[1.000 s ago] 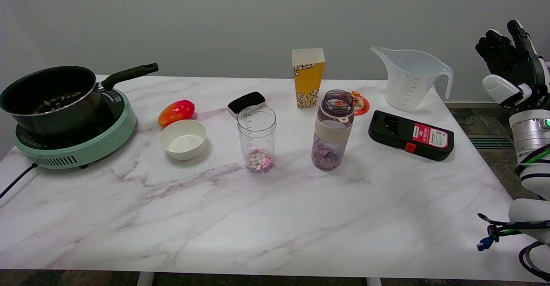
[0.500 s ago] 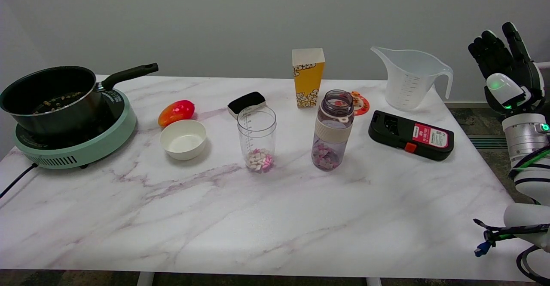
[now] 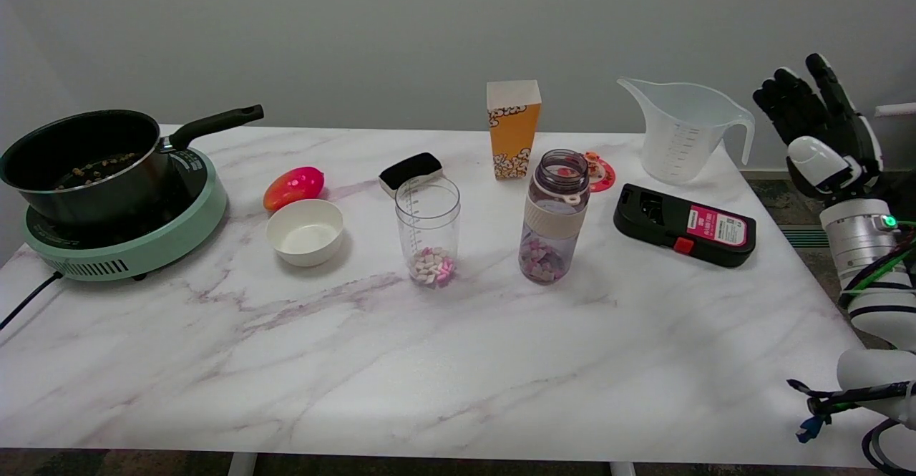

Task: Pick up the bottle.

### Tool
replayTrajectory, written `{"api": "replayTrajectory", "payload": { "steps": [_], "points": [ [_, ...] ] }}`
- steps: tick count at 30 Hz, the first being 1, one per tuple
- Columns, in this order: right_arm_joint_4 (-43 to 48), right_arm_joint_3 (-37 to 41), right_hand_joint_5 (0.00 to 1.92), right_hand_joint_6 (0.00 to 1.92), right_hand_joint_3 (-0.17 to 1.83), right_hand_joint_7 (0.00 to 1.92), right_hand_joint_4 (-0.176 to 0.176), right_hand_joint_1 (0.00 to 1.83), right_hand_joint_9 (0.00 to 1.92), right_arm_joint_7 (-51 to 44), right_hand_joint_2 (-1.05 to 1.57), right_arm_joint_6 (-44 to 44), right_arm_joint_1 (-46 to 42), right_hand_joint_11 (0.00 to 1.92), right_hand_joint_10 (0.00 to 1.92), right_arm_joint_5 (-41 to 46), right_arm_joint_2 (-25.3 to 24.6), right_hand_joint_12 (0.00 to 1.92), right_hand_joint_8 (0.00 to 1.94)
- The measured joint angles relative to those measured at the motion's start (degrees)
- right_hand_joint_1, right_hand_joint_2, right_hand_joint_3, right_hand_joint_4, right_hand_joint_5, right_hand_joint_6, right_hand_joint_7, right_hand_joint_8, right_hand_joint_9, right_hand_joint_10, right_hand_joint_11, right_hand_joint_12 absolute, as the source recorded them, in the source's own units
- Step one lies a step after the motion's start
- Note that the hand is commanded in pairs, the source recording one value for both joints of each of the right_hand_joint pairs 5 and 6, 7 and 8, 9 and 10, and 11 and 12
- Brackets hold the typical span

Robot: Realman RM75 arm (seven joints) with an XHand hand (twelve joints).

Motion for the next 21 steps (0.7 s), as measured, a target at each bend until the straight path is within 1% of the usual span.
{"api": "replayTrajectory", "payload": {
  "steps": [6, 15, 21],
  "points": [
    [-0.5, -0.5, 0.18, 0.18, 1.4, 0.48, 0.0, 1.28, 0.51, -0.4, -0.53, -1.2, 0.4, 0.51, 0.51, -5.8, 0.1, 0.51, 0.48],
    [1.9, -1.2, 0.19, 0.19, 1.37, 0.52, 0.0, 1.28, 0.52, -2.8, -0.51, -6.1, 0.9, 0.52, 0.52, -13.9, 0.1, 0.52, 0.52],
    [3.7, -2.0, 0.21, 0.21, 1.31, 0.6, 0.0, 1.28, 0.53, -4.1, -0.44, -9.2, 1.5, 0.53, 0.53, -17.7, -0.8, 0.53, 0.6]
  ]
}}
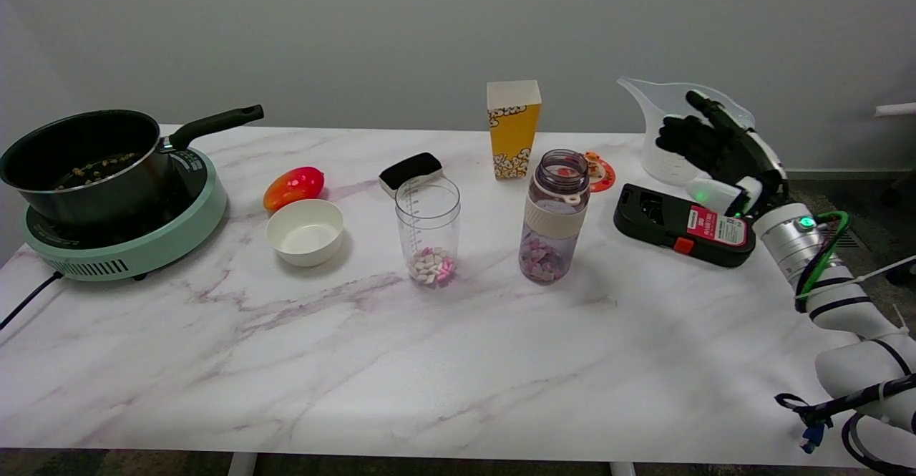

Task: Pick up the bottle.

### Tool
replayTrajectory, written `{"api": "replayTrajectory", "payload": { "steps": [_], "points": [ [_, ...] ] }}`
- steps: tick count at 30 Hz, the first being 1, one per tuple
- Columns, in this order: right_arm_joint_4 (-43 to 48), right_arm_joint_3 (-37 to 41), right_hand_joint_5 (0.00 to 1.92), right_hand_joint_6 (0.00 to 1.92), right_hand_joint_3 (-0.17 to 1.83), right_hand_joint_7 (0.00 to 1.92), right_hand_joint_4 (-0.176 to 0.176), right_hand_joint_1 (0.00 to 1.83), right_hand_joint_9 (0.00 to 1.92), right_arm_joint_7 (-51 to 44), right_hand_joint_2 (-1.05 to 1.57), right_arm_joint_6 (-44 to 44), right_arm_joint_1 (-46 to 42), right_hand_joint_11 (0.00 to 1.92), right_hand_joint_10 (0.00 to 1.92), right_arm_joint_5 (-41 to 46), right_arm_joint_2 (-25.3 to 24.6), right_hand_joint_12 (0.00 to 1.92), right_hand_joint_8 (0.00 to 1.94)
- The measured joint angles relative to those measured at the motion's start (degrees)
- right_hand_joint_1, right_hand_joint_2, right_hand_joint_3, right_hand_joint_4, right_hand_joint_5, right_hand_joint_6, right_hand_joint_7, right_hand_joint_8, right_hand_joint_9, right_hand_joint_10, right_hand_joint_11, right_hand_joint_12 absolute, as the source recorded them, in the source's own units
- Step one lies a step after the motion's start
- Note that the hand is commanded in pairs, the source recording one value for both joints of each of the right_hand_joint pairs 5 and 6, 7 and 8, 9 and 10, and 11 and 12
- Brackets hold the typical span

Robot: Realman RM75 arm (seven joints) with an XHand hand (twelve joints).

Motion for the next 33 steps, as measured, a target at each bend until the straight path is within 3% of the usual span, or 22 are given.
{"api": "replayTrajectory", "payload": {
  "steps": [14, 33],
  "points": [
    [-0.9, -4.1, 0.3, 0.3, 1.27, 0.72, 0.0, 1.29, 0.57, -8.5, -0.35, -2.9, 4.1, 0.57, 0.57, -3.9, -4.7, 0.57, 0.72],
    [-3.9, -8.6, 0.33, 0.33, 1.31, 0.7, 0.0, 1.28, 0.59, -13.4, -0.34, -2.5, 8.7, 0.59, 0.59, -5.2, -10.7, 0.59, 0.7]
  ]
}}
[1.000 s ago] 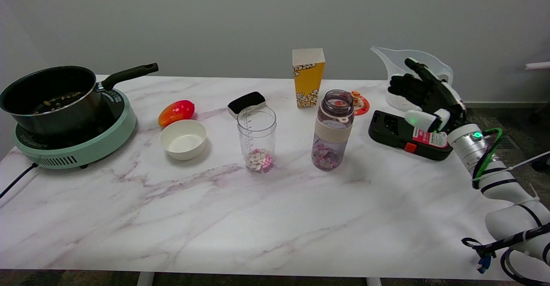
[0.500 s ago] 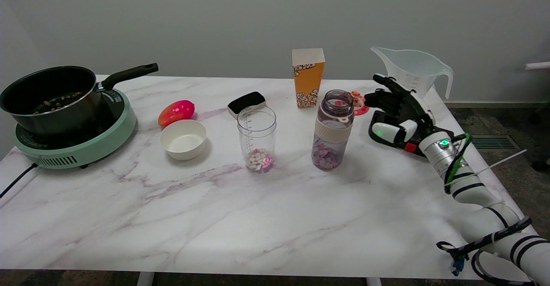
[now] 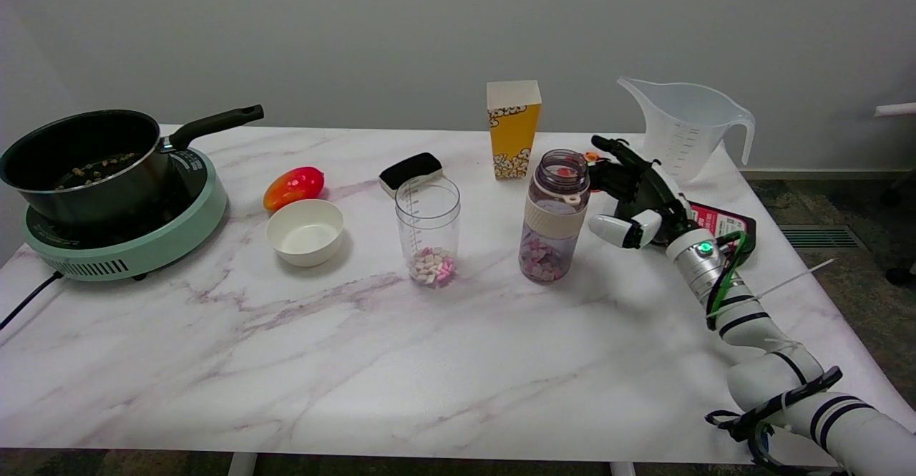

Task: Pick up the bottle.

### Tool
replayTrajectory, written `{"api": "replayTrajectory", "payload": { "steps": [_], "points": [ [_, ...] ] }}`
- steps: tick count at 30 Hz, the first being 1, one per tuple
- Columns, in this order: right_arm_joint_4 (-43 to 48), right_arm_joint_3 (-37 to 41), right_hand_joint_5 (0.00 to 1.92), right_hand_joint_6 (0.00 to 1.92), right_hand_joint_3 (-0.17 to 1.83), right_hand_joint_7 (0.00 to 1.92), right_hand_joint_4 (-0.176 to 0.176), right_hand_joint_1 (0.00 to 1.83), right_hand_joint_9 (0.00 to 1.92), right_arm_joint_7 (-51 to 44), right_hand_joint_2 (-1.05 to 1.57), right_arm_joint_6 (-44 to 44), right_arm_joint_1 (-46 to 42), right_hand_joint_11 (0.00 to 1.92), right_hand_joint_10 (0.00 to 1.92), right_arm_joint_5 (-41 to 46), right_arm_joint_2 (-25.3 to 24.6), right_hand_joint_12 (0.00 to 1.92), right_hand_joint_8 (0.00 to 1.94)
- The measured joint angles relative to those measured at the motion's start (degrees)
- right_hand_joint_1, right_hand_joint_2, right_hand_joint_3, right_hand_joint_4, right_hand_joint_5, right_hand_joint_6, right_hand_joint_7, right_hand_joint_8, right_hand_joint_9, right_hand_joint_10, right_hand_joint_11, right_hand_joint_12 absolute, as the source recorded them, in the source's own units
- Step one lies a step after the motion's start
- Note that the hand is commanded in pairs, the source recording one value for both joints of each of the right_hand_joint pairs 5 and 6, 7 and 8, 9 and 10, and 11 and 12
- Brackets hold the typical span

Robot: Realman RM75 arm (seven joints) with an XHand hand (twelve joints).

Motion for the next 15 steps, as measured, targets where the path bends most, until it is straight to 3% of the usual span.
{"api": "replayTrajectory", "payload": {
  "steps": [15],
  "points": [
    [-0.1, -1.1, 0.21, 0.21, 1.39, 0.53, 0.0, 1.27, 0.56, -0.7, -0.55, 1.4, 0.2, 0.55, 0.56, -0.2, -1.3, 0.55, 0.53]
  ]
}}
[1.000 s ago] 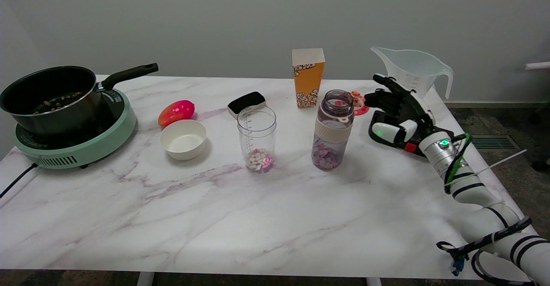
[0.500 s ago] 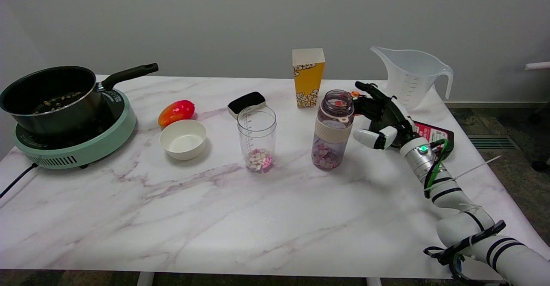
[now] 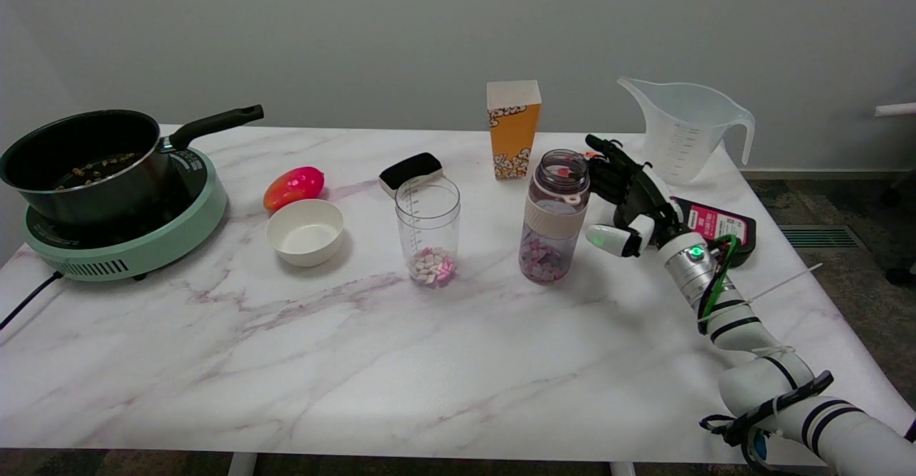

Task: Pick up the bottle.

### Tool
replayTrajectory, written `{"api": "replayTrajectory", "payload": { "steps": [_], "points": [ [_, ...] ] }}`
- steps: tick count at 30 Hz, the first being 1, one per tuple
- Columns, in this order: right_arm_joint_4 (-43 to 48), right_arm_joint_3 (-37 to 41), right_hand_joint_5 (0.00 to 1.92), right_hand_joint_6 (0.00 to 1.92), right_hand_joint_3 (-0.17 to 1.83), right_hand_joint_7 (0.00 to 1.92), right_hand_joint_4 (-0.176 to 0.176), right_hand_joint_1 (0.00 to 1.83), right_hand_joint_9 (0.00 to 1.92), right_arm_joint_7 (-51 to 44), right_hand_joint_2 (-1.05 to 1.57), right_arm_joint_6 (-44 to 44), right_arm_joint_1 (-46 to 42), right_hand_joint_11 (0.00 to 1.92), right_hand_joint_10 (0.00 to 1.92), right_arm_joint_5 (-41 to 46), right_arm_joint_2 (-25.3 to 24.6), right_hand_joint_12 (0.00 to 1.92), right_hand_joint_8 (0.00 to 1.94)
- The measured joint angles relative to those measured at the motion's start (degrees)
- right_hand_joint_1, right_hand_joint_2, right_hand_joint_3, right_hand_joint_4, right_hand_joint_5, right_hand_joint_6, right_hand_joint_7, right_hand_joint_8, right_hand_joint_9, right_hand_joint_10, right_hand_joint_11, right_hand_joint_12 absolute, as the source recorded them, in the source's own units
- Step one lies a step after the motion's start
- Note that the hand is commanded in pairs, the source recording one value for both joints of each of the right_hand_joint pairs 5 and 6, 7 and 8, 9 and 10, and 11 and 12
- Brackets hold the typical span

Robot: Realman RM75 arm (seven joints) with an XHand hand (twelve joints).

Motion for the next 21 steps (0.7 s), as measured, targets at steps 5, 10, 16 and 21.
{"api": "replayTrajectory", "payload": {
  "steps": [5, 10, 16, 21],
  "points": [
    [0.1, -0.5, 0.18, 0.18, 1.38, 0.53, 0.0, 1.26, 0.55, 0.3, -0.58, 0.4, -0.3, 0.54, 0.55, 0.0, 0.1, 0.54, 0.53],
    [0.1, -0.9, 0.17, 0.17, 1.39, 0.52, 0.0, 1.26, 0.55, 0.7, -0.58, 0.7, -0.4, 0.53, 0.55, 0.0, -0.1, 0.53, 0.52],
    [0.0, -1.3, 0.16, 0.16, 1.38, 0.52, 0.0, 1.26, 0.54, 1.0, -0.58, 0.9, -0.5, 0.53, 0.54, 0.0, -0.7, 0.53, 0.52],
    [-0.1, -1.6, 0.17, 0.17, 1.37, 0.52, 0.0, 1.26, 0.54, 1.1, -0.55, 1.0, -0.5, 0.52, 0.54, 0.0, -1.1, 0.52, 0.52]
  ]
}}
